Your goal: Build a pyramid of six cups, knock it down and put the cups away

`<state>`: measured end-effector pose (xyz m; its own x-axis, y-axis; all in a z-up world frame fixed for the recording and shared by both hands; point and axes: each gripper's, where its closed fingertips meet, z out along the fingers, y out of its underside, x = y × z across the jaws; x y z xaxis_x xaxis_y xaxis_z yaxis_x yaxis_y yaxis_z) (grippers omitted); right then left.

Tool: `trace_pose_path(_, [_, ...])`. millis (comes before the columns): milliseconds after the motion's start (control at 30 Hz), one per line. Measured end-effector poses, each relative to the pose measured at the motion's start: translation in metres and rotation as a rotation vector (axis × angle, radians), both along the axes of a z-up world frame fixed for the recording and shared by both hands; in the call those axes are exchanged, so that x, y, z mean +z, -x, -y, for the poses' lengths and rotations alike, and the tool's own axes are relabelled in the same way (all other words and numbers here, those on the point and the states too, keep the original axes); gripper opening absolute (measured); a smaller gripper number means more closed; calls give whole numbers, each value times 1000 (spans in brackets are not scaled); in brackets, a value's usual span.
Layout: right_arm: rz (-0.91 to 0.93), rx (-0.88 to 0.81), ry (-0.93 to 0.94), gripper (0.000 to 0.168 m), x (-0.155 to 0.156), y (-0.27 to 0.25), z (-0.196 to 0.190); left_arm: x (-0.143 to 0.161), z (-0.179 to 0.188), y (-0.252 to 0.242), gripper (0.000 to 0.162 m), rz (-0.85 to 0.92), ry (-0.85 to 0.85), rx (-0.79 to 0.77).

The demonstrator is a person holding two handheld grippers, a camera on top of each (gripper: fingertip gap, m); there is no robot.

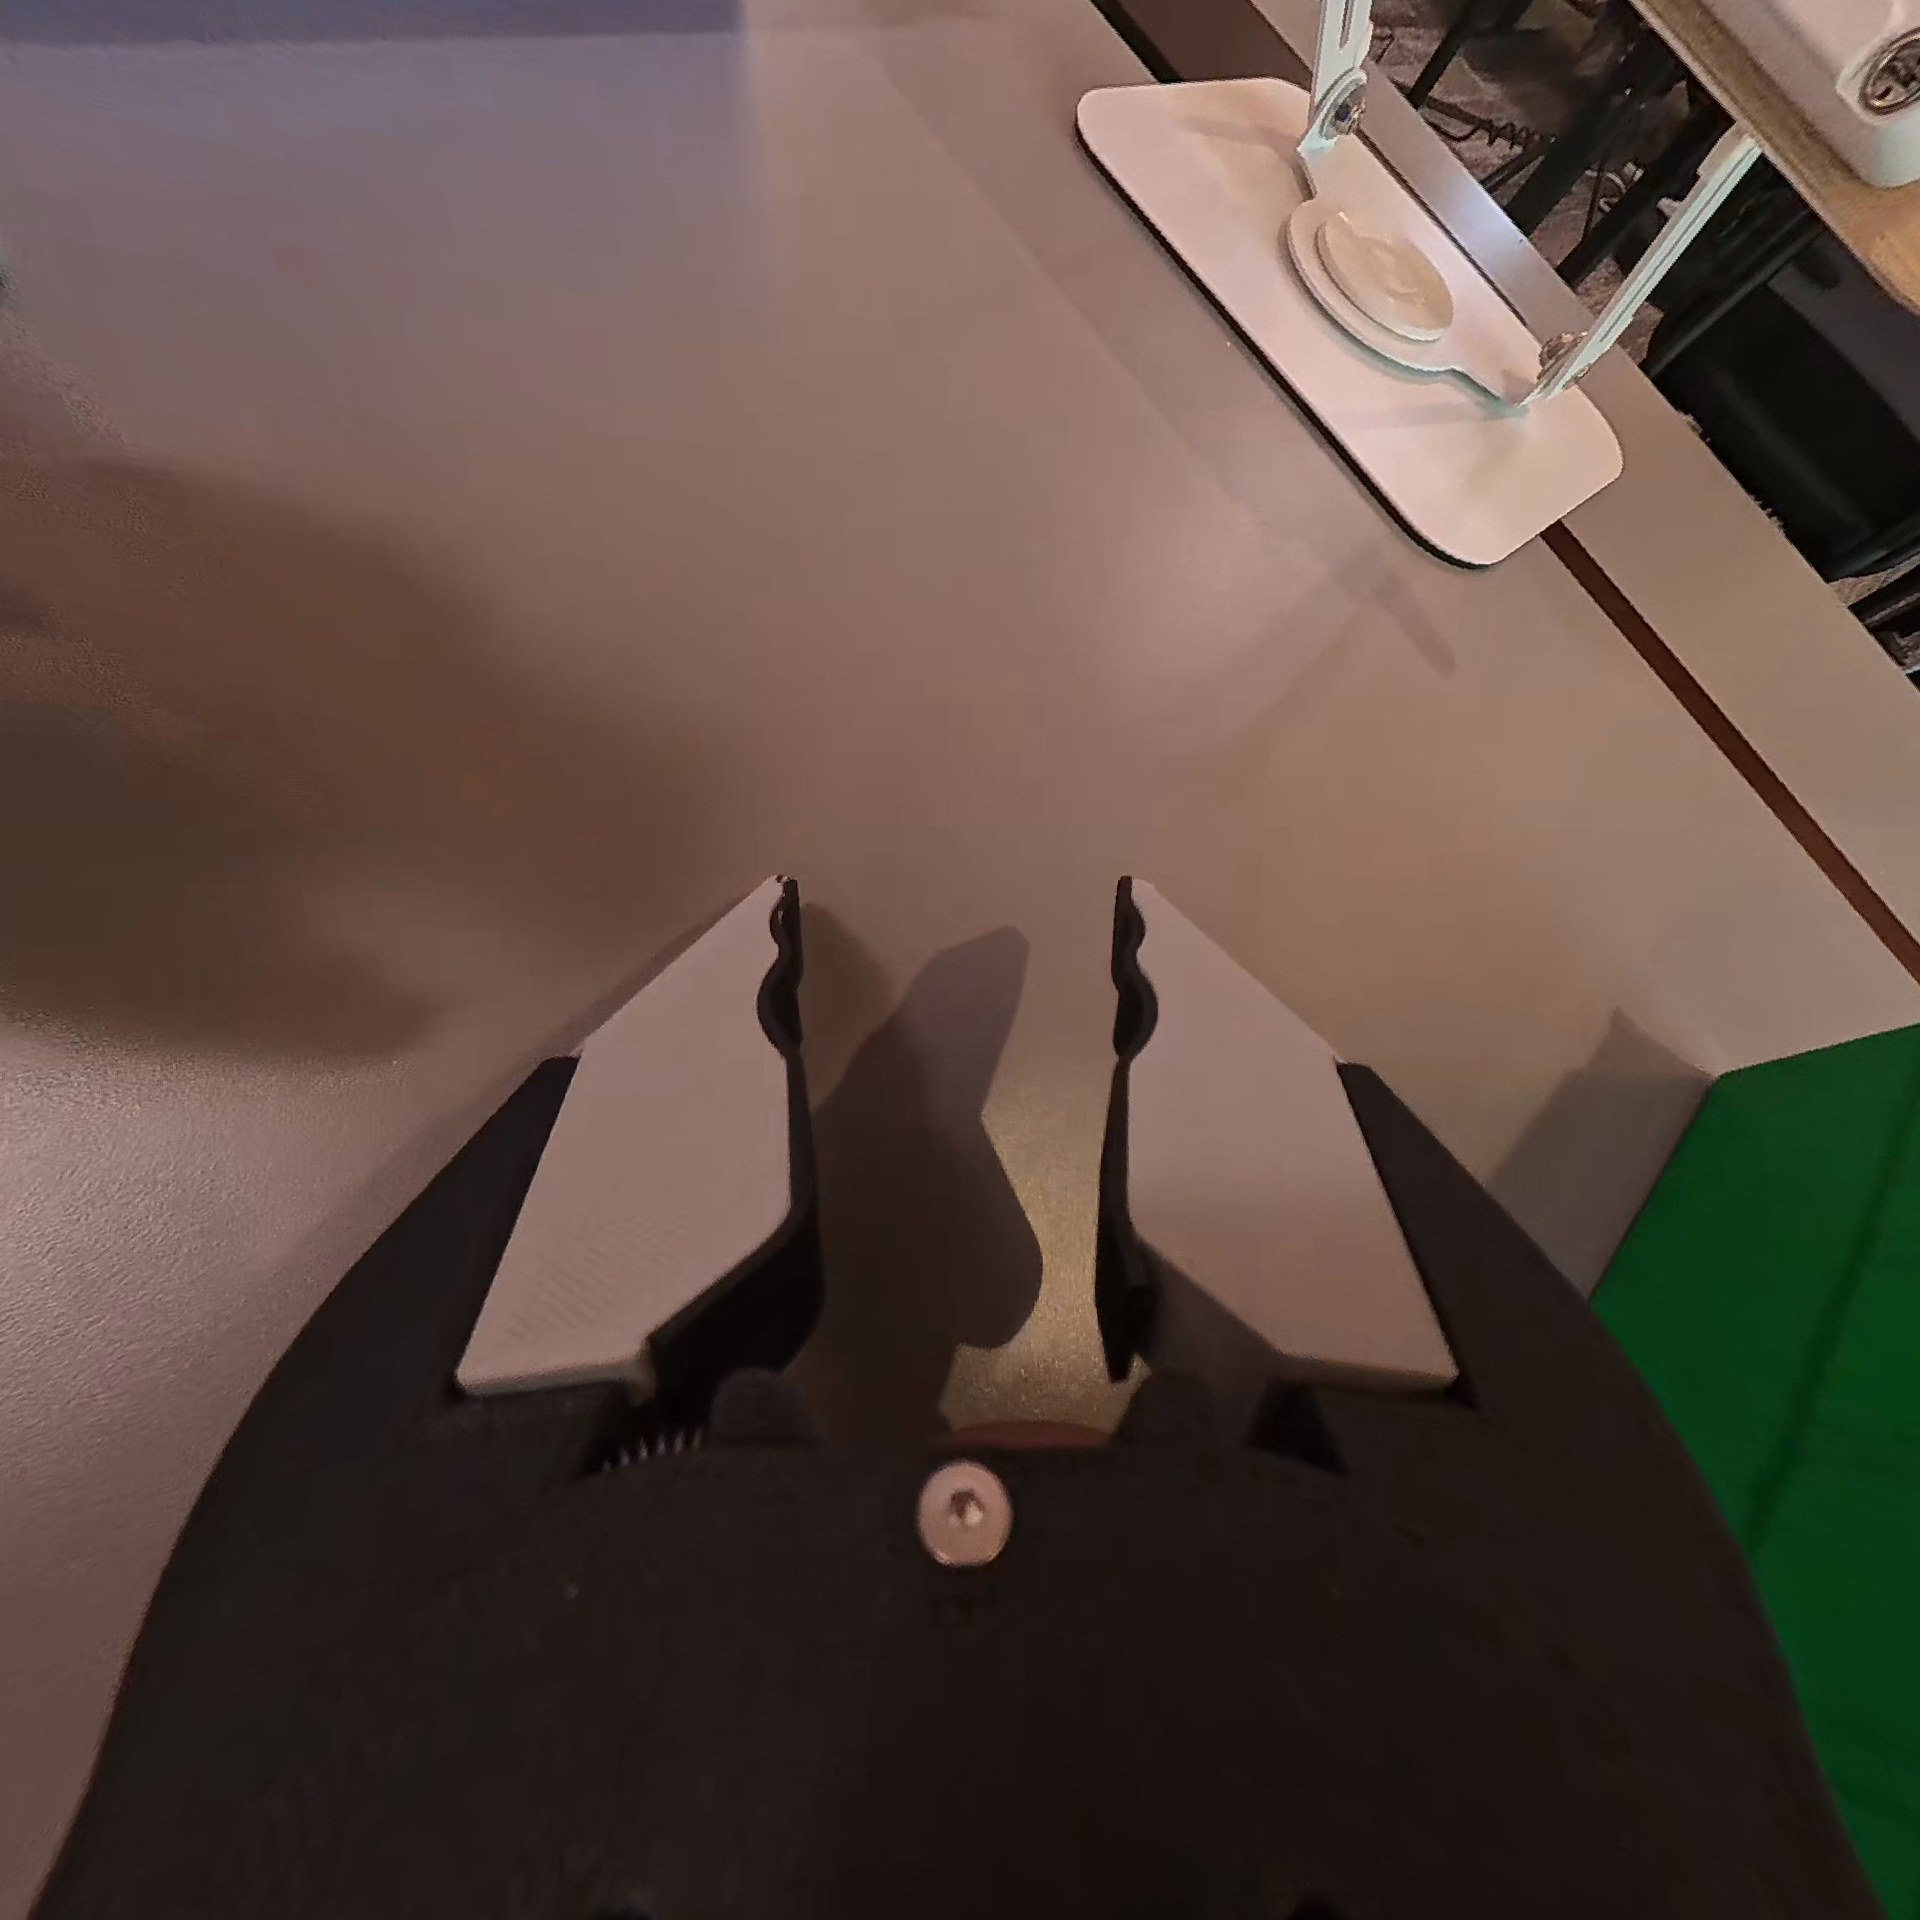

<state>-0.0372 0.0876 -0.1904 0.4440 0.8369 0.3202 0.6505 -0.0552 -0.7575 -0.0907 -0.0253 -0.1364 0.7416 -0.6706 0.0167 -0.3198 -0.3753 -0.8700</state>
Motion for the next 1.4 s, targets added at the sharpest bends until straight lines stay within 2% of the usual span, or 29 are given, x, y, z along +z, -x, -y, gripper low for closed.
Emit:
trace_pose_path(33, [0,3,1,56,0,0,0,18,2,15,57,-21,-17,20])
trace_pose_path(167, [14,6,19,54,-3,1,0,107,6,104,51,-95,-209,201])
trace_pose_path(233, [20,7,27,54,-5,1,1,133,6,158,51,-157,-226,305])
trace_pose_path(300, [20,5,29,54,-5,1,0,140,4,211,50,-220,-208,405])
trace_pose_path(400, [16,-2,28,54,-4,0,-1,121,6,273,51,-320,-121,456])
trace_pose_path(467, [9,-2,19,51,-3,0,-1,111,7,294,51,-305,-83,471])
trace_pose_path(533, [4,-1,16,50,-2,0,0,106,6,306,47,-290,-77,474])
trace_pose_path(667, [5,1,34,51,-3,0,0,90,4,327,41,-380,-30,494])
trace_pose_path(700, [5,5,34,51,-4,0,0,87,3,329,36,-384,-19,489])
trace_pose_path(833, [25,21,21,50,-5,2,2,80,-3,338,31,-368,13,521])
trace_pose_path(900, [35,24,15,50,-6,2,3,80,-5,334,21,-334,16,502])
trace_pose_path(967, [35,23,10,50,-6,2,3,78,-5,329,3,-319,27,475])
trace_pose_path(1400, [37,20,14,49,-7,0,3,102,-5,335,1,-373,-39,516])
